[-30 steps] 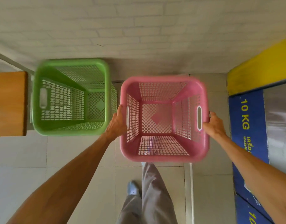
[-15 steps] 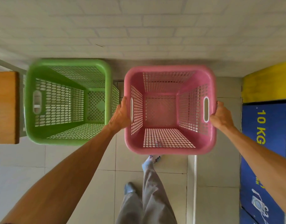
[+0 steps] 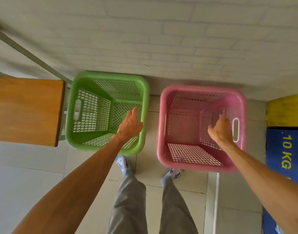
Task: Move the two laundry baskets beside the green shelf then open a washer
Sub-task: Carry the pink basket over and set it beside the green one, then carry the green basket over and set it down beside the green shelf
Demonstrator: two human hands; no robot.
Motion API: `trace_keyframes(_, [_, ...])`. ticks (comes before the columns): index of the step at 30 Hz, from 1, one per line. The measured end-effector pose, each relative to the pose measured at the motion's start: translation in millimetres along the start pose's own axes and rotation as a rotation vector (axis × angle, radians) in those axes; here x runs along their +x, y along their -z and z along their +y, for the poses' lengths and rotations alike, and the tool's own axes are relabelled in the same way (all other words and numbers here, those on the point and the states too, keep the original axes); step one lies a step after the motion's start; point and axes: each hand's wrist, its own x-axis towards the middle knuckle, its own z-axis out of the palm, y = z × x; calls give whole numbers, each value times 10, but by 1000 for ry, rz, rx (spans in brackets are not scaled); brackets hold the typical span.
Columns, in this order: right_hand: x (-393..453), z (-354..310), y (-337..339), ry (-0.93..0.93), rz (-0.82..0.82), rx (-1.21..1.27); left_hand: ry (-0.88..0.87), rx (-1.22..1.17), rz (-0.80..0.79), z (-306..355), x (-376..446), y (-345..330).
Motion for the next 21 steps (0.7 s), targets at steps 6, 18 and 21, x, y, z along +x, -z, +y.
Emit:
trace_keyframes(6, [-429, -1147, -473, 121, -80, 80, 69, 8, 82, -972, -198, 748])
trace_keyframes(18, [-871, -2456, -1596, 140, -207, 52, 207, 70, 105, -2763, -59, 1572])
trace_keyframes(21, [-914, -2481, -1770, 89, -161, -9, 190, 55, 87, -2900, 85, 1528])
